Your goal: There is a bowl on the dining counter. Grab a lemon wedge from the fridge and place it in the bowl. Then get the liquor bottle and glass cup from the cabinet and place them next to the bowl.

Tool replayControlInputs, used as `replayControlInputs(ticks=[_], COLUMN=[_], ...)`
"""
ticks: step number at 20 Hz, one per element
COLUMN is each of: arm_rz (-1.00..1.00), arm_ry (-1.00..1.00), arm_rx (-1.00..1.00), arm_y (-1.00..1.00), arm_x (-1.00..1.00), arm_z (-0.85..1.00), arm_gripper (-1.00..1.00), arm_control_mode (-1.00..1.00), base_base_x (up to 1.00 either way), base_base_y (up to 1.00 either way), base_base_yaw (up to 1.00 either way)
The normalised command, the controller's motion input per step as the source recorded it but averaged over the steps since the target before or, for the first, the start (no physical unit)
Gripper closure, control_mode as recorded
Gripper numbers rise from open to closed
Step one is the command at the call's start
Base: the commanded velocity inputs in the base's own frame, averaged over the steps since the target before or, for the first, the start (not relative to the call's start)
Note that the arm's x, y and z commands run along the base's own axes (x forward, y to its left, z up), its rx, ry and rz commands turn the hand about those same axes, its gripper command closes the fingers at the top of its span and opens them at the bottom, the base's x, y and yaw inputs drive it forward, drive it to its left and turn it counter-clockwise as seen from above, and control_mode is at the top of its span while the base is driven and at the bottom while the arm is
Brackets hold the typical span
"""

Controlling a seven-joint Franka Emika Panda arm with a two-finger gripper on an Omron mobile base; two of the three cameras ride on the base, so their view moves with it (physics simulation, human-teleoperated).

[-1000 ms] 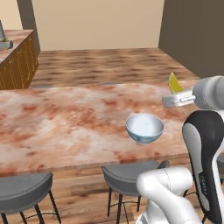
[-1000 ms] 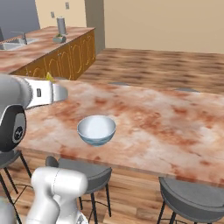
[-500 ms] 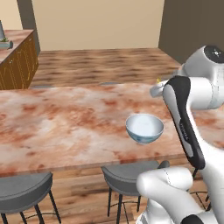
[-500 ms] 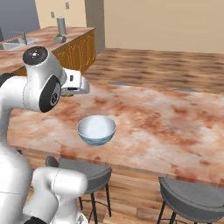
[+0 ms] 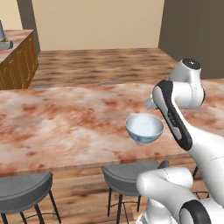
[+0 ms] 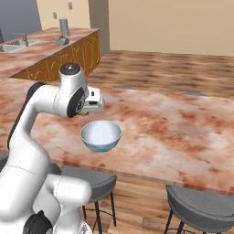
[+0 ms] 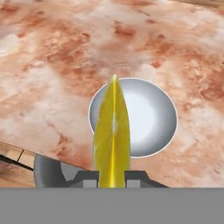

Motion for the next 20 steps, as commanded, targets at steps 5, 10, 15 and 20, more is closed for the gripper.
replayControlInputs(ticks=[5,10,15,20], arm_rz=[0.01,0.00,0.00,0.00], arm_ry=[0.10,0.19,0.13,0.07], arm_rx=[-0.06,-0.12,-0.02,0.00], arm_y=[-0.01,0.00,-0.01,-0.09], arm_x=[0.26,0.28,0.24,0.22], arm_z=[-0.81,-0.65,-0.37,-0.23], arm_gripper=[1.00,1.00,1.00,1.00], arm_control_mode=[-1.00,-1.00,-1.00,-1.00], base_base_x=[0.00,0.00,0.00,0.00], base_base_y=[0.00,0.00,0.00,0.00], base_base_yaw=[0.00,0.00,0.00,0.00])
